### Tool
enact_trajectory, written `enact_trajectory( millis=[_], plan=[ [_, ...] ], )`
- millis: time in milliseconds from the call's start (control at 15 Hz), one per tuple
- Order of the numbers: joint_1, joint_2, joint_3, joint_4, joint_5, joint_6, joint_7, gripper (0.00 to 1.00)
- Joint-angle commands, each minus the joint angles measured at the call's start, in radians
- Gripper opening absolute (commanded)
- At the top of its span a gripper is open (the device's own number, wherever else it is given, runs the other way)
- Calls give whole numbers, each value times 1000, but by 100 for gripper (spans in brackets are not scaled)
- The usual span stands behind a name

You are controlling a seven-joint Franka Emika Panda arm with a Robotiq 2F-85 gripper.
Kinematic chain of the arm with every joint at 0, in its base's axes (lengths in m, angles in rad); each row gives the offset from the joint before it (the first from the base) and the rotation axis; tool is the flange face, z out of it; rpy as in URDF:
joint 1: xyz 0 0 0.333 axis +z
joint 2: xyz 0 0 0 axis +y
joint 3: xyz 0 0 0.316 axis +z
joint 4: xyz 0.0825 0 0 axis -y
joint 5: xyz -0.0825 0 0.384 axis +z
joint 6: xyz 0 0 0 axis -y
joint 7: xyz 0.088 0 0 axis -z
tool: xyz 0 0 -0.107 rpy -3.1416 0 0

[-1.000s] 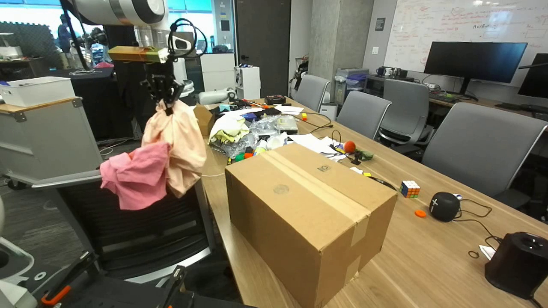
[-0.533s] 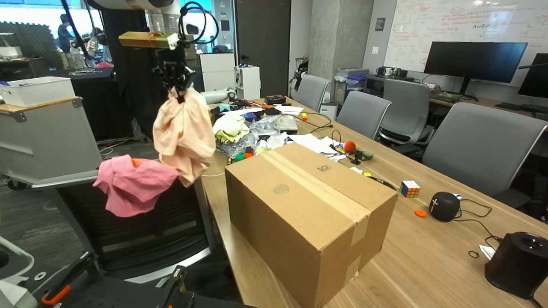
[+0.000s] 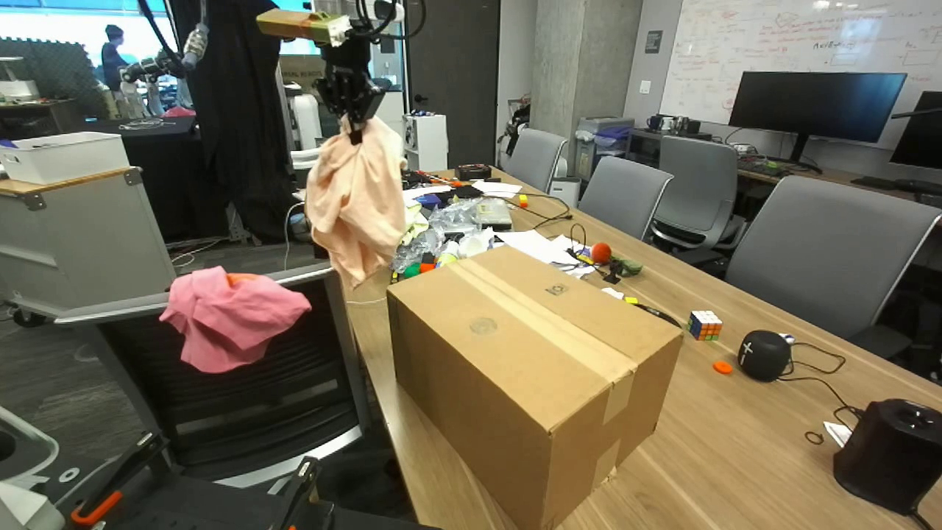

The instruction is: Remove the t-shirts from the backrest of the grey chair and place them on the brown box

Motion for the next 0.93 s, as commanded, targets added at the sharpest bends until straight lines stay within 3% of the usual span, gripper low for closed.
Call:
enact_trajectory(
  millis=[0,667,867],
  plan=[
    [-56,-29,-50,31,63,-23,49,3],
    [-195,-53,-184,1,138,56,247,3],
    [-213,-68,-201,-16,145,142,326,3]
  ],
)
